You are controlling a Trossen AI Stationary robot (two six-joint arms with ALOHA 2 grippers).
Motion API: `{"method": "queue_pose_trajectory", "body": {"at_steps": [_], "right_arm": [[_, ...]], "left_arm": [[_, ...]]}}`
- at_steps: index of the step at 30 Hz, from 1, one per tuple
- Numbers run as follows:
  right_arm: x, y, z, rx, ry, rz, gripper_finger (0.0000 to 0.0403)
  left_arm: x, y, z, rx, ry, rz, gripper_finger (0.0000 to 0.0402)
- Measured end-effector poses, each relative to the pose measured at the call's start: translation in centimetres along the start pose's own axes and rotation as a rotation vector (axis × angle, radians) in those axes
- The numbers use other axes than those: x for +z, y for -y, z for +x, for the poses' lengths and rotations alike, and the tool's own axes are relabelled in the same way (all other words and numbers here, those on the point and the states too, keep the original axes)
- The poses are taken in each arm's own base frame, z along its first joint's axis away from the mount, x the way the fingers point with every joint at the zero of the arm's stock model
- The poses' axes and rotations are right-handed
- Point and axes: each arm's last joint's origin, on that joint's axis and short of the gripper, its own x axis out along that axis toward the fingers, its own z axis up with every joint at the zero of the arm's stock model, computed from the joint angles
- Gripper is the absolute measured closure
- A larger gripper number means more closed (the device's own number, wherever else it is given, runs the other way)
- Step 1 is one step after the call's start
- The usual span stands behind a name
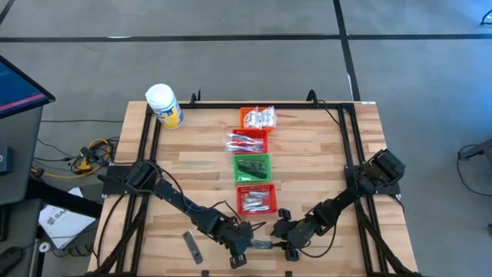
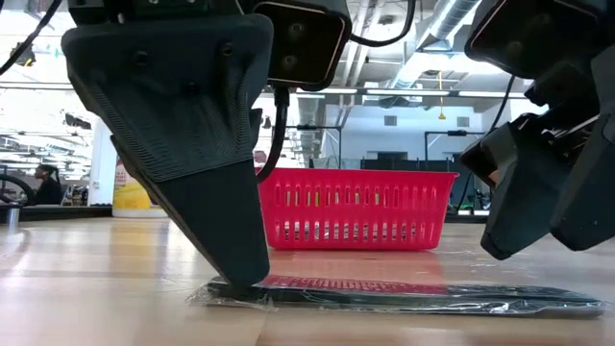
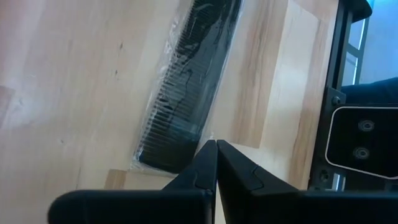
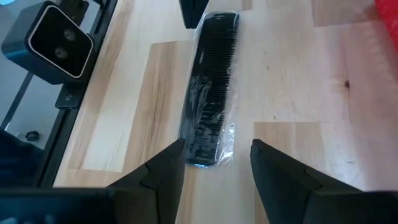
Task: Pick & Place Travel size toiletries
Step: Put the black comb into the green basket
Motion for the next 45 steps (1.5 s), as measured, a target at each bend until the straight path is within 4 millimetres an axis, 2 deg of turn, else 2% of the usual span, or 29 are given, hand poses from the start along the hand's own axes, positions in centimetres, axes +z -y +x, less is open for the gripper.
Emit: {"method": "queue_pose_trajectory", "body": {"at_steps": [13, 25, 45], "right_arm": [[0.0, 0.1, 0.0, -0.029, 0.004, 0.048, 0.0229], [1.2, -0.6, 0.0, -0.007, 0.039, 0.054, 0.023], [1.4, -0.3, 0.1, -0.014, 0.041, 0.068, 0.0232]], "left_arm": [[0.4, -0.4, 0.0, 0.018, 0.021, -0.001, 0.0401], [0.5, -0.6, 0.0, 0.059, 0.057, 0.001, 0.0401], [1.1, -1.5, 0.0, 0.124, 0.09, -0.103, 0.0401]]}}
